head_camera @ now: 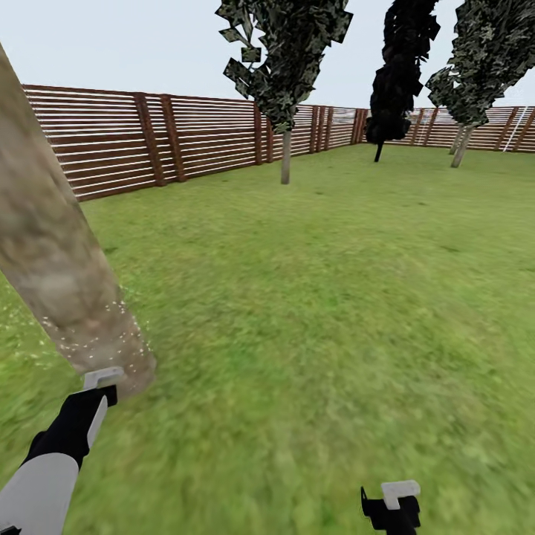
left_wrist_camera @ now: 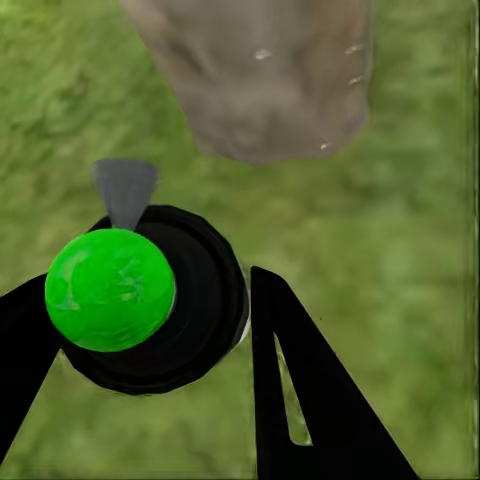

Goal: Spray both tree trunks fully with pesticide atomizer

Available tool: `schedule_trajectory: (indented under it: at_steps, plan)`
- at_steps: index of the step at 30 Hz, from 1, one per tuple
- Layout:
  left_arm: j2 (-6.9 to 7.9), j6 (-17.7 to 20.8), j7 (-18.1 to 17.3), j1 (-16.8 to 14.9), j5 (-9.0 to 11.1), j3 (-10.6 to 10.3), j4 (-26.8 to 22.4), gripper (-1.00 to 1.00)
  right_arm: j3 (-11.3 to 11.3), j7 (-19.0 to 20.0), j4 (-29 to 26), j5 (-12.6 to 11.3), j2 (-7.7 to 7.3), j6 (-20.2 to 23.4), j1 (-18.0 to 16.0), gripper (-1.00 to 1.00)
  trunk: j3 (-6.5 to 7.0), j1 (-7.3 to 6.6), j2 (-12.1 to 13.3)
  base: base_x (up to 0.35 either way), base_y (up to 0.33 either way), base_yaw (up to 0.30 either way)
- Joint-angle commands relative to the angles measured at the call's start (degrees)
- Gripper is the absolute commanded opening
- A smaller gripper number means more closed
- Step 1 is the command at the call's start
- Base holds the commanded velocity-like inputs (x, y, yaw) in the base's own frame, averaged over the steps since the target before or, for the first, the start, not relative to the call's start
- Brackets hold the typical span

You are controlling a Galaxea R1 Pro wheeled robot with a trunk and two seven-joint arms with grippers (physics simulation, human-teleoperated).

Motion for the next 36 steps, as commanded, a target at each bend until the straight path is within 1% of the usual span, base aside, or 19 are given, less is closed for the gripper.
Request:
schedule_trajectory:
  at_steps: [1,9,13,18,19,21,22,24,27,36]
  plan:
    - [-0.03,0.4,-0.1,0.0,-0.6,0.1,-0.1,-1.0,-0.2,-0.3,0.1,0.6,0.01,-0.1,0.0,1.0,-0.05,0.01,0.0,0.232,-0.201,0.032]
    - [0.04,0.3,-0.1,0.0,-0.6,0.2,-0.1,-1.0,-0.2,-0.3,0.1,0.6,0.01,0.0,0.0,1.0,-0.05,0.01,0.0,0.239,-0.19,0.237]
    - [-0.15,0.3,-0.1,0.0,-0.6,0.1,-0.1,-1.0,-0.2,-0.3,0.1,0.6,0.01,-0.1,0.0,1.0,-0.05,0.01,0.0,0.269,-0.162,0.278]
    - [-0.27,0.2,-0.1,0.0,-0.1,0.2,-0.3,-1.0,-0.2,-0.3,0.1,0.6,0.04,-0.1,0.0,1.0,-0.05,0.01,0.0,0.106,-0.023,0.278]
    - [-0.29,-0.6,-0.1,0.0,0.0,0.2,-0.3,-1.0,-0.2,-0.3,0.1,0.6,0.02,-0.1,0.0,1.0,-0.05,0.01,0.0,0.007,-0.001,0.278]
    - [-0.24,-5.6,0.0,0.0,-0.2,0.3,-0.1,-1.0,-0.2,-0.3,0.1,0.6,0.01,0.0,0.0,1.0,-0.05,0.01,0.0,0.003,-0.001,0.277]
    - [-0.23,-7.0,0.0,0.0,-0.2,0.3,-0.1,-1.0,-0.2,-0.3,0.1,0.6,0.03,0.0,0.0,1.0,-0.05,0.01,0.0,0.001,0.0,0.277]
    - [-0.28,-8.2,0.0,0.2,-0.1,0.3,0.0,-1.0,-0.2,-0.3,0.1,0.6,0.02,0.0,0.0,1.0,-0.05,0.01,0.0,0.0,0.0,0.189]
    - [-0.38,-8.7,0.0,0.5,0.0,0.2,0.0,-1.0,-0.2,-0.3,0.1,0.6,0.02,0.0,0.0,1.0,-0.05,0.01,0.0,0.103,0.0,0.028]
    - [-0.61,-9.0,0.0,0.6,-0.1,0.0,0.0,-1.0,-0.2,-0.3,0.1,0.6,0.02,0.0,0.0,1.0,-0.05,0.01,0.0,0.325,0.0,0.001]
